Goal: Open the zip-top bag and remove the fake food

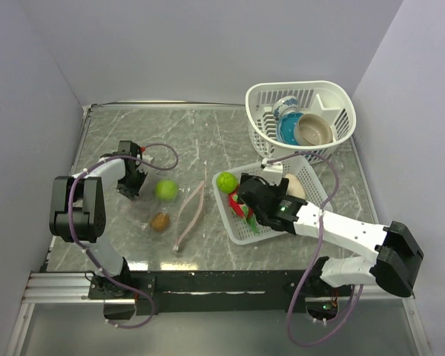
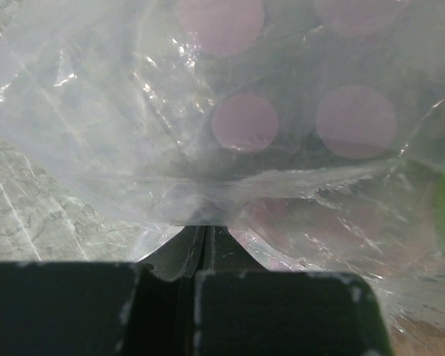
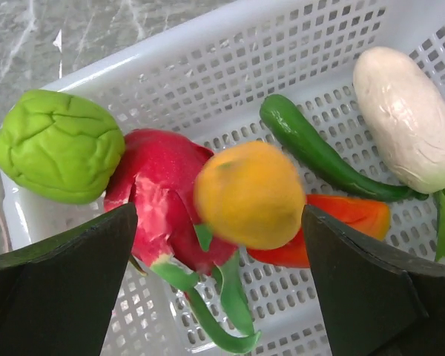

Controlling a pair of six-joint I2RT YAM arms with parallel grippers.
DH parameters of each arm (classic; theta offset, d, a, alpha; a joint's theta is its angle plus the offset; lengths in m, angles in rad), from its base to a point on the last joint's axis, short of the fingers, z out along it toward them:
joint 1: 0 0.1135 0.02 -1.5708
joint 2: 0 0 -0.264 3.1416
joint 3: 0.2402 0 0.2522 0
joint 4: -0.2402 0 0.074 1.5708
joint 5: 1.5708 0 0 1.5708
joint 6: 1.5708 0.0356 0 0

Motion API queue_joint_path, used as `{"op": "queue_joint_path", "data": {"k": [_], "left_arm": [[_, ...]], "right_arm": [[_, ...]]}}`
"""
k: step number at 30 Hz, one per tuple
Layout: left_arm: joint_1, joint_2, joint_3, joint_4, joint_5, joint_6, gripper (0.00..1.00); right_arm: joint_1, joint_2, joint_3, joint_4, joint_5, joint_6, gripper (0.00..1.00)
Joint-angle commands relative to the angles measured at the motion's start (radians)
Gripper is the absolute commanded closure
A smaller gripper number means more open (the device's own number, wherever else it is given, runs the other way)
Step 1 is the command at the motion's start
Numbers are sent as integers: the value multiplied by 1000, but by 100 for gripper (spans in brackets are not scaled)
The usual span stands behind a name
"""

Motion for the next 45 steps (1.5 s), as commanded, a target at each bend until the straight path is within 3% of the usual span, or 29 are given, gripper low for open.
{"op": "queue_joint_path", "data": {"k": [1, 5, 7, 10, 11, 14, 15, 25, 39, 42, 45], "left_arm": [[2, 9, 29, -42, 37, -13, 99], [2, 12, 31, -42, 35, -14, 99], [0, 17, 34, -42, 34, -14, 99], [0, 24, 40, -42, 30, -13, 99], [2, 26, 46, -44, 29, -13, 99], [0, 35, 61, -51, 32, -14, 99], [0, 36, 66, -53, 35, -16, 99], [0, 53, 75, -58, 35, -19, 99], [-1, 76, 97, -59, 43, -19, 99], [-7, 72, 100, -65, 44, -24, 99], [-18, 67, 100, -70, 41, -28, 99]], "right_arm": [[40, -43, 31, 21, 43, -17, 0], [177, -8, 45, 183, 40, -192, 0], [269, 28, 51, 242, 30, -263, 7], [349, 121, 57, 339, -35, -313, 37], [359, 178, 56, 392, -49, -323, 54], [367, 300, 79, 452, -105, -329, 82], [366, 327, 83, 472, -118, -342, 83], [360, 558, 239, 609, -208, -424, 83], [344, 658, 316, 604, -262, -453, 78], [341, 720, 361, 610, -300, -477, 71], [343, 750, 370, 649, -387, -504, 32]]}}
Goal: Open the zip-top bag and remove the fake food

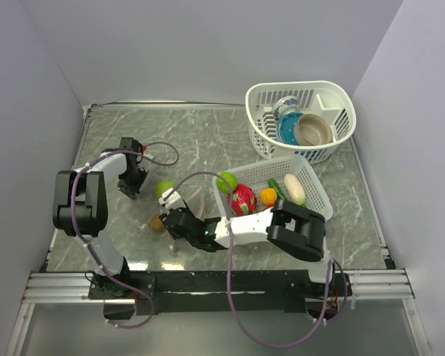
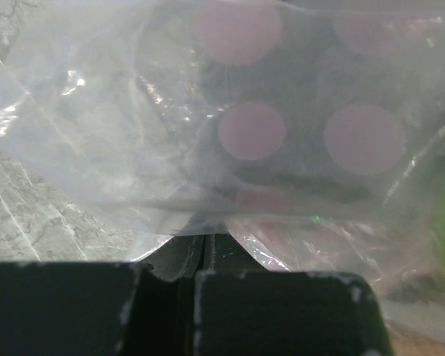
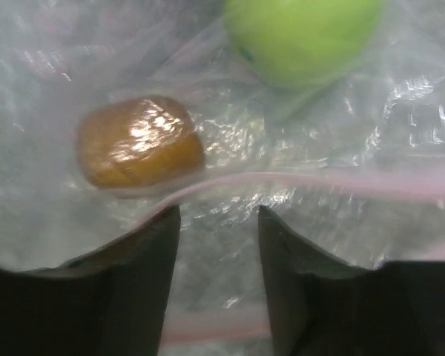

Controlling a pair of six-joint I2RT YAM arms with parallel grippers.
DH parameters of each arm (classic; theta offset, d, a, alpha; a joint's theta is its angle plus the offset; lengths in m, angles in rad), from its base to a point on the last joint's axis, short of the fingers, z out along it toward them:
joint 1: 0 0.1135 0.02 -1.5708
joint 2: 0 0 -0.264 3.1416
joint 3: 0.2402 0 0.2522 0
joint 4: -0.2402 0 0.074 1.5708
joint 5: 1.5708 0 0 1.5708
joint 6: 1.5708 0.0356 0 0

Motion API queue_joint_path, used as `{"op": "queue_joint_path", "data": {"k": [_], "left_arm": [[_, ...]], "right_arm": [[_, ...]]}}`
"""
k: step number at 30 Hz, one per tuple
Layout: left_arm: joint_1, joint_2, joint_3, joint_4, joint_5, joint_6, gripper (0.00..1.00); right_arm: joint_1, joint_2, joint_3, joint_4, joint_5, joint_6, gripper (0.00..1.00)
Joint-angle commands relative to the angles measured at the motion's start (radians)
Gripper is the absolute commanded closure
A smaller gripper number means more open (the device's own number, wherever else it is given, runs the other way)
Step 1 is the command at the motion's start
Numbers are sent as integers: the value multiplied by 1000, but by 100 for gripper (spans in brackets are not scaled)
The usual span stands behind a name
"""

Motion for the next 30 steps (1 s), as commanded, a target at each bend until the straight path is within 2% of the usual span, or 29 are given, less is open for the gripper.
{"op": "queue_joint_path", "data": {"k": [1, 4, 7, 14, 30], "left_arm": [[-20, 4, 23, 3, 30, -23, 99], [-25, 4, 23, 3, 27, -26, 99], [-28, 8, 20, 6, 27, -29, 99], [-36, -2, 9, 10, 25, -32, 99], [-66, -22, -25, 2, 57, -46, 99]], "right_arm": [[-4, 26, 37, 86, -136, -48, 22], [-3, -11, -29, 202, -201, -58, 9], [-1, -19, -52, 262, -221, -54, 0], [6, 24, 9, 299, -317, -60, 0], [11, 196, 204, 210, -348, -55, 0]]}}
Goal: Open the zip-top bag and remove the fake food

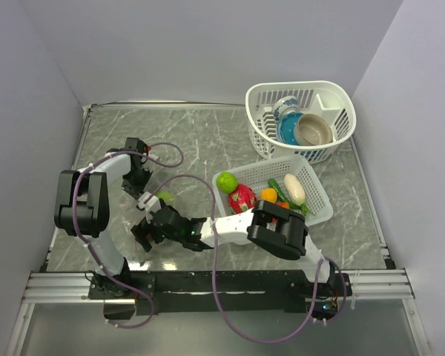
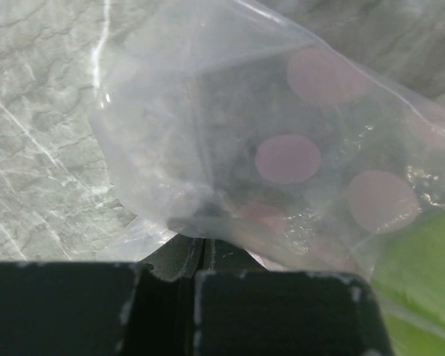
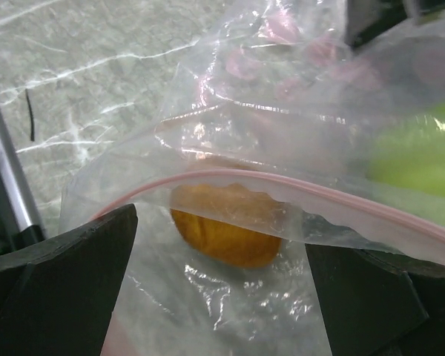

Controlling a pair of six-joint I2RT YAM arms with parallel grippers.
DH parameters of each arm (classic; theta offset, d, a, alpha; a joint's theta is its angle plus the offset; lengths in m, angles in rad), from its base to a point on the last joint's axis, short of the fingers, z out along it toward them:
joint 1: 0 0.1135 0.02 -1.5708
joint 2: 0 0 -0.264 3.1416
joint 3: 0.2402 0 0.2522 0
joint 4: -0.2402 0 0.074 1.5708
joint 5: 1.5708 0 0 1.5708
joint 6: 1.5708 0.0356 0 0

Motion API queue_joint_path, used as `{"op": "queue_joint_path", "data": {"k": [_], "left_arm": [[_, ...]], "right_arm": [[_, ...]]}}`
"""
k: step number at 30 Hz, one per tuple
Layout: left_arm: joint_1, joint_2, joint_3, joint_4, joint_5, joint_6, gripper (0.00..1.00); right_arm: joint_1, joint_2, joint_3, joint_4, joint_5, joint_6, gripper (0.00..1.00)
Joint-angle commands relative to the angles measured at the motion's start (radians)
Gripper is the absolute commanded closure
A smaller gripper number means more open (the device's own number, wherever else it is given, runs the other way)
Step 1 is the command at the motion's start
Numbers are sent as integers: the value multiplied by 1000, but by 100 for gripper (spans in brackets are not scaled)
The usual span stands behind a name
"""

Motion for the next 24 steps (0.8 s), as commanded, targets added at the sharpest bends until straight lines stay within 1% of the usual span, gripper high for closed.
{"op": "queue_joint_path", "data": {"k": [1, 4, 7, 8, 10, 11, 13, 14, 17, 19, 20, 21, 22, 24], "left_arm": [[-23, -23, -24, -3, 63, -27, 99], [-28, -21, -36, -2, 73, -27, 99], [-28, -24, -46, 2, 83, -28, 99], [-29, -23, -50, 0, 87, -31, 99], [-29, -20, -52, -8, 110, -36, 99], [-32, -18, -58, -8, 113, -36, 99], [-32, -20, -66, 0, 98, -35, 99], [-32, -21, -72, 2, 93, -35, 99], [-31, -23, -76, 12, 70, -30, 99], [-26, -16, -66, 17, 70, -30, 99], [-17, -12, -61, 21, 70, -30, 99], [-11, -4, -53, 21, 42, -25, 99], [-2, 2, -34, 20, 40, -25, 99], [29, 19, -11, 11, 43, -21, 99]], "right_arm": [[6, 31, 44, 3, -19, -3, 0], [6, 51, 57, -19, -22, 8, 1], [4, 59, 45, -22, -21, 15, 6], [3, 54, 38, -19, -24, 17, 11], [1, 45, 7, 9, -27, 23, 17], [1, 32, -4, 18, -27, 26, 24], [-5, 12, -33, 35, -16, 35, 32], [-6, -16, -47, 42, -13, 37, 40], [-14, -83, -103, 65, 10, 41, 51], [-16, -126, -154, 52, 34, 38, 53], [-16, -175, -180, 49, 45, 37, 53], [-16, -203, -206, 41, 51, 37, 53], [-14, -234, -261, 36, 68, 35, 54], [-16, -332, -320, 12, 88, 43, 53]]}}
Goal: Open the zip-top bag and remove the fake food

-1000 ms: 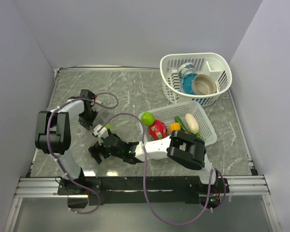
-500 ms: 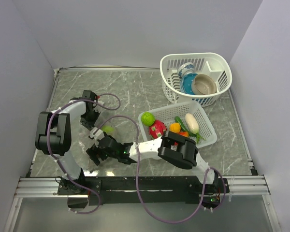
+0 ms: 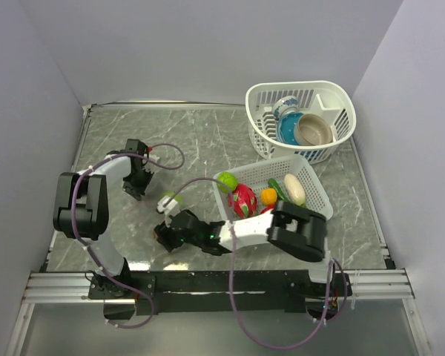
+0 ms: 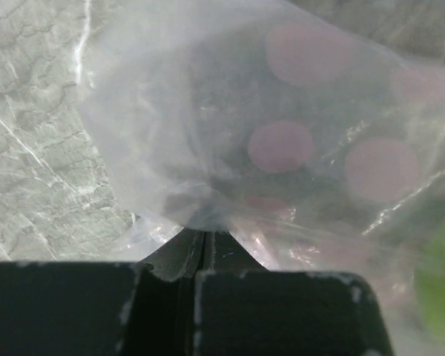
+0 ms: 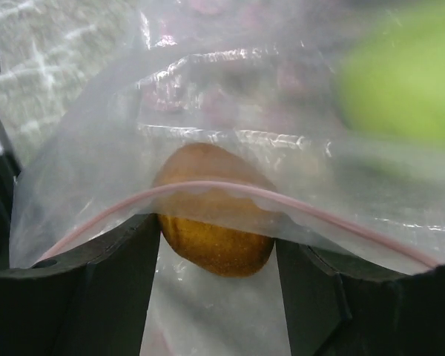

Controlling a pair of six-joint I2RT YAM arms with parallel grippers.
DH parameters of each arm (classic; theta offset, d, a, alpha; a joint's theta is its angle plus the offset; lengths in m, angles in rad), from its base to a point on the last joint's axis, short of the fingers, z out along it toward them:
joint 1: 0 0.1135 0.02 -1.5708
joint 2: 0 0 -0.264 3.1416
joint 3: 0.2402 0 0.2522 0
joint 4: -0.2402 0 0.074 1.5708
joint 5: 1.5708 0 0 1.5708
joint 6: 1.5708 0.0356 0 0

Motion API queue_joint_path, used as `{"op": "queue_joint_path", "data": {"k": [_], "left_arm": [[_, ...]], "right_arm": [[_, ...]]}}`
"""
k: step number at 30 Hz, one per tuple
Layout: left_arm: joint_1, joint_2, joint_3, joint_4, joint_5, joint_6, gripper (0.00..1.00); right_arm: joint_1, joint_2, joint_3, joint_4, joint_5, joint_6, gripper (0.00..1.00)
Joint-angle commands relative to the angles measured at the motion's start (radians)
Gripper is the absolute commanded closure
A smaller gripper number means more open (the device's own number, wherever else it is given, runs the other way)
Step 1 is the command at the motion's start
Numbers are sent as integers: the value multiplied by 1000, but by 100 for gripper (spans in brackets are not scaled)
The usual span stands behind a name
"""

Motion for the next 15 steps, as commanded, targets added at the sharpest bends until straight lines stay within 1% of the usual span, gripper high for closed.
{"op": "queue_joint_path", "data": {"k": [1, 3, 4, 6, 7, 9, 11, 12, 13, 14, 15], "left_arm": [[49, 54, 48, -18, 28, -15, 99], [73, 72, 68, -27, 31, -12, 99], [81, 75, 77, -29, 31, -12, 99], [81, 75, 77, -27, 26, -12, 99], [80, 74, 76, -26, 29, -12, 99], [79, 74, 74, -27, 39, -18, 99], [76, 69, 70, -30, 45, -22, 99], [76, 62, 65, -29, 45, -25, 99], [70, 59, 59, -27, 45, -26, 99], [67, 51, 54, -27, 45, -28, 99], [64, 49, 53, -27, 45, -29, 99]], "right_arm": [[-6, -251, -144, -13, 95, 11, 54], [-6, -326, -205, -36, 127, 25, 54], [-6, -407, -262, -42, 159, 25, 55], [-9, -483, -307, -80, 207, 34, 55], [-11, -553, -340, -94, 228, 36, 56], [-32, -616, -371, -143, 291, 56, 57], [-55, -704, -413, -189, 366, 80, 61], [-87, -732, -430, -200, 395, 109, 65], [-103, -788, -460, -213, 428, 128, 79], [-118, -814, -473, -258, 536, 184, 86], [-158, -839, -486, -290, 588, 220, 92]]}}
